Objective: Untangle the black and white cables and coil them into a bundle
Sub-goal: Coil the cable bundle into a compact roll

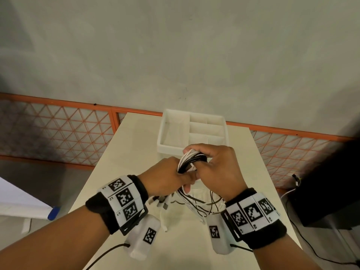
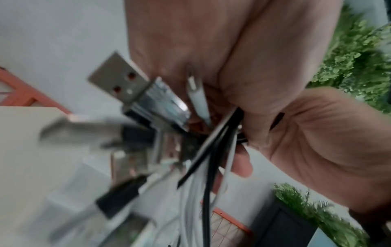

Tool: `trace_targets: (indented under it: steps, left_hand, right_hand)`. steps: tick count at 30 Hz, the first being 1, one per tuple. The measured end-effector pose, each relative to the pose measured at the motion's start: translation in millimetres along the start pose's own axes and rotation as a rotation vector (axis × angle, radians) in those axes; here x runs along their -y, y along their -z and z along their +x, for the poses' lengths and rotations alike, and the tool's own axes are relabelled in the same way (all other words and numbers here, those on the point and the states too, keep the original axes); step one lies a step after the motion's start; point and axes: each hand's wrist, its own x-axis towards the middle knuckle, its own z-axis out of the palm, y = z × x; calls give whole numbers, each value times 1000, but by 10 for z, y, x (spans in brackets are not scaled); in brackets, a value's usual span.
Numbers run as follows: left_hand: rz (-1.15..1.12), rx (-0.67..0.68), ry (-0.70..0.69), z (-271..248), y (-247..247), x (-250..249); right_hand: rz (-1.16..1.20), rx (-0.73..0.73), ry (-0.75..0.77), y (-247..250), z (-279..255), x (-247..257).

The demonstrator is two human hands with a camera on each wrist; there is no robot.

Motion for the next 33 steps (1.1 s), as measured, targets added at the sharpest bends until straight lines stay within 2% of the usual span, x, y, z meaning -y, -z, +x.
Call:
trace_targets:
  steps: [2,4,6,8,11,16,19,21,24,28,31,32,33]
  left_hand:
    - [-23,-47,-17,9,39,36]
    - [-76,-100,-62,5,93,36]
    - [-159,-130,-103,2,156,8]
    - [-214,-117,-129,-13,207,-38]
    - [-180,-73,-135,-40,263,-59]
    - [-35,-61,-105,-103,341,28]
    - [34,-64,-109,-127,378,25]
    - [-7,-84,-121,-120,383,39]
    - [-178,-145,-183,-115,329,34]
    - [-507,-203,-234,-137,317,-39]
    - [-1044,-168,-114,-119,336,-39]
    - [-1148,-128,-69,-120,345,-30]
    - [-1141,-80,-13,-124,345,-10]
  right_hand:
    - [131,64,-51,-6,-20,-45]
    - [174,203,-65,-2,-64,-127]
    - [101,374,-114,-48,-129,-242]
    - [-46,465,-209,-153,-195,-362]
    - [-175,382,-243,-266,-237,-490]
    - [-175,355,-305,-253,-257,-590]
    - [-148,294,-269,-255,-259,-622]
    - [-157,262,-237,-258,-250,-636]
    - [-150,273,-275,-220,-232,-663]
    - [-240,324,-424,-158,-272,-750]
    - [-266,259,-484,-76,-282,-857]
    - [-279,241,-488,-41,-272,-894]
    - [-308,224,-493,-7,-254,-917]
